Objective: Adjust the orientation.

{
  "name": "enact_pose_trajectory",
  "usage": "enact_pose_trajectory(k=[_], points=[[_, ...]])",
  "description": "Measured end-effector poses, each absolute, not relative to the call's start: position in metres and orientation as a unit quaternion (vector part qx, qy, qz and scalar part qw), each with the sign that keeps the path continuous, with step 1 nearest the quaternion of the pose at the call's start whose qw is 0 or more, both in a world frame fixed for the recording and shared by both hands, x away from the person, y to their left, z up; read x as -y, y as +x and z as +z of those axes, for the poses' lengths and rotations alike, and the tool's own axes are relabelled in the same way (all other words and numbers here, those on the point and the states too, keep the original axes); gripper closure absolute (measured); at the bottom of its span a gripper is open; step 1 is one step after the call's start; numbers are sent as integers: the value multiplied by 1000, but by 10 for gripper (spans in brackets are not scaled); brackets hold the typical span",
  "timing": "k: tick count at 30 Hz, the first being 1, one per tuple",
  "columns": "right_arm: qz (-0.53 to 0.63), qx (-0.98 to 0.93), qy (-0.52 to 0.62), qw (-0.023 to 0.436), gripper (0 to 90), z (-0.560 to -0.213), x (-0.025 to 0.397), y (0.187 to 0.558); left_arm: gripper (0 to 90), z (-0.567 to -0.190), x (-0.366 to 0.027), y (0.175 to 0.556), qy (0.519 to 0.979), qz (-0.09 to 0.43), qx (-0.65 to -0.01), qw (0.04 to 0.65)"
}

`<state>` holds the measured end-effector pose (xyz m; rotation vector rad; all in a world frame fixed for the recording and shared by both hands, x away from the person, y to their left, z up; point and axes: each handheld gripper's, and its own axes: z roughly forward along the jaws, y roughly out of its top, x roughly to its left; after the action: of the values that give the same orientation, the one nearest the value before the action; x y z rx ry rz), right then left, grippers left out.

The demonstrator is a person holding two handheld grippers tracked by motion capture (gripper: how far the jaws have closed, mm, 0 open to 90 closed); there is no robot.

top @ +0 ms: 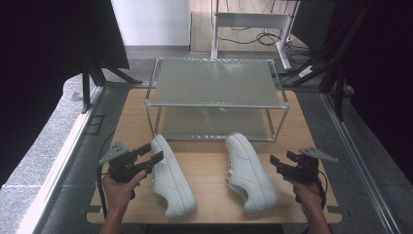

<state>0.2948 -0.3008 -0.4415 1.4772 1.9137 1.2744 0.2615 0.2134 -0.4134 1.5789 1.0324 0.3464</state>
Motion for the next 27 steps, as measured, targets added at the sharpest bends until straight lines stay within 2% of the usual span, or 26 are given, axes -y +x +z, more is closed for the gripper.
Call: enact_pose_trajectory(k=[4,9,14,19,20,21,24,26,27], points=[[449,-694,526,201,246,-445,297,296,345,-415,-212,263,676,146,-441,572],[449,-698,520,201,254,-446,297,296,384,-420,-216,263,671,161,-483,539],[444,-703,520,198,251,-449,296,296,497,-423,-227,264,667,170,-498,528],[437,-708,519,194,252,-454,294,298,700,-428,-238,266,672,139,-500,528],[436,-710,517,195,252,-454,293,298,700,-429,-239,266,675,133,-499,527],[433,-713,516,194,252,-456,292,298,758,-431,-238,267,685,136,-501,511],[429,-716,516,195,252,-457,291,298,815,-432,-237,267,695,146,-505,490],[427,-717,516,195,252,-458,291,298,834,-435,-237,267,700,140,-509,481],[422,-718,517,197,254,-459,292,298,876,-439,-239,267,703,128,-513,475]])
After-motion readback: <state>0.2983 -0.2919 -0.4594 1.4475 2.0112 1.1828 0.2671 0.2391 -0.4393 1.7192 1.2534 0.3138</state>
